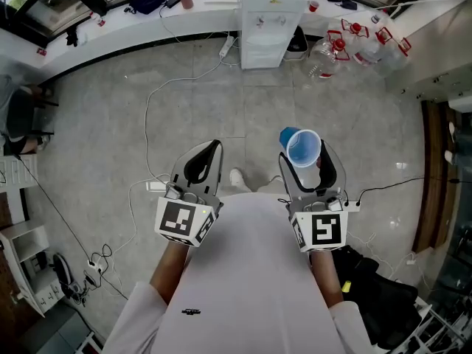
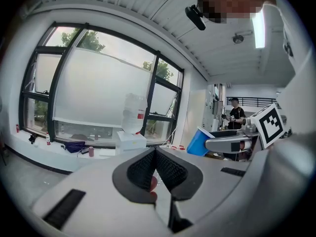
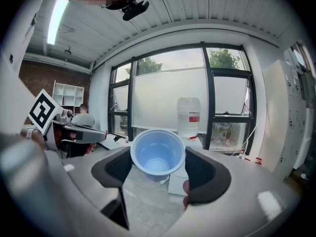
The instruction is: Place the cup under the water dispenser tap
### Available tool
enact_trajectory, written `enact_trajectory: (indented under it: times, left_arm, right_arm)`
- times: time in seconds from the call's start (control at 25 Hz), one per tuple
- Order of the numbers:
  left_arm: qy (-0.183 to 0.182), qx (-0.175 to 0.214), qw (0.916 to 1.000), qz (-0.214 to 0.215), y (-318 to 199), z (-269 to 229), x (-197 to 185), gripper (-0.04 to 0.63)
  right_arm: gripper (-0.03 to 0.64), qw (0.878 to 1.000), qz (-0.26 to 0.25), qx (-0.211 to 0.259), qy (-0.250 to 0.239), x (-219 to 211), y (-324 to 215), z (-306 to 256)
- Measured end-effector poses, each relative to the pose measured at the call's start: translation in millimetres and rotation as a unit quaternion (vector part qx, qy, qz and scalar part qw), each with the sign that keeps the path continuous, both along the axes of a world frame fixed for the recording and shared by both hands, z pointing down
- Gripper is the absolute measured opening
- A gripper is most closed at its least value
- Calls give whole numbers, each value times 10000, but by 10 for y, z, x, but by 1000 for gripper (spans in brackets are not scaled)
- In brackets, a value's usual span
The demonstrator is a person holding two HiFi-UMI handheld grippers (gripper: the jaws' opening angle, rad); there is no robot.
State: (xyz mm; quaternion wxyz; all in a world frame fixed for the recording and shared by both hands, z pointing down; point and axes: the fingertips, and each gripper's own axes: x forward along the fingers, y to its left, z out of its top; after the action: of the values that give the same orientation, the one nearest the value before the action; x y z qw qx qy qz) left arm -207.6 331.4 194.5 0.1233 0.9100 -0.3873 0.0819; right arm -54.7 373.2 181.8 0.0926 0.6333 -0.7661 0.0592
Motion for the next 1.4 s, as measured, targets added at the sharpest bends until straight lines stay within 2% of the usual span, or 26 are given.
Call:
enact_trajectory:
  times: [0.36, 0.68, 1.16, 1.4]
  left_arm:
    - [14, -123, 9999, -35, -181, 67, -22, 8]
    - [-176, -235, 9996, -58, -598, 187, 270, 8]
    - [-381, -303, 9971, -584, -1949, 50, 1116, 8]
    - [-429, -313, 9949, -863, -2447, 24, 1588, 8]
  right_arm:
    - [348, 9999, 49, -67, -114, 16, -174, 33]
    - [348, 9998, 15, -130, -177, 397, -685, 165]
    - [348, 9975, -566, -182, -389, 1285, -2197, 143]
    - [348, 9950, -888, -184, -419, 1713, -2820, 134]
